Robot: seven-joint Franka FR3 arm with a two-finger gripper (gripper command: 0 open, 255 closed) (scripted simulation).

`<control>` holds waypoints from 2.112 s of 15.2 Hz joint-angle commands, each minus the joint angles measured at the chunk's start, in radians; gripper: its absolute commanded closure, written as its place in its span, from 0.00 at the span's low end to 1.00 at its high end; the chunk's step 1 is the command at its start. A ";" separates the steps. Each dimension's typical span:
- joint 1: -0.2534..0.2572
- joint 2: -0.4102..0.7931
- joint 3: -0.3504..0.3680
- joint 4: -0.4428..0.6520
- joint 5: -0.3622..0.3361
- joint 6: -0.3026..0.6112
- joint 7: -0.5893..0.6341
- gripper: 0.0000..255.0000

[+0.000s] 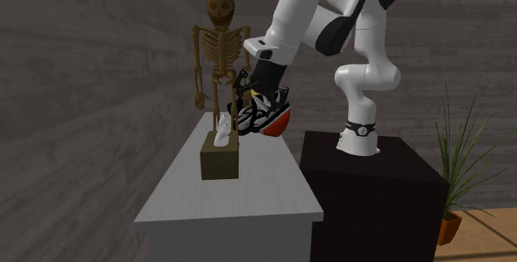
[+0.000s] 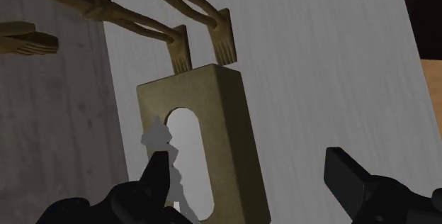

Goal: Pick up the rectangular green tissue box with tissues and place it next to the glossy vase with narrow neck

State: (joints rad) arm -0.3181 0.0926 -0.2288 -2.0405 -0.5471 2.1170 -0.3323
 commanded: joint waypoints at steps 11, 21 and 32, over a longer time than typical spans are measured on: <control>-0.065 0.229 -0.054 0.165 -0.067 0.095 -0.026 0.00; -0.072 0.240 -0.057 0.163 -0.069 0.112 -0.025 0.00; -0.071 0.234 -0.056 0.167 -0.067 0.103 -0.031 1.00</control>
State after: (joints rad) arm -0.3901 0.3280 -0.2863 -1.8753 -0.6160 2.2237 -0.3601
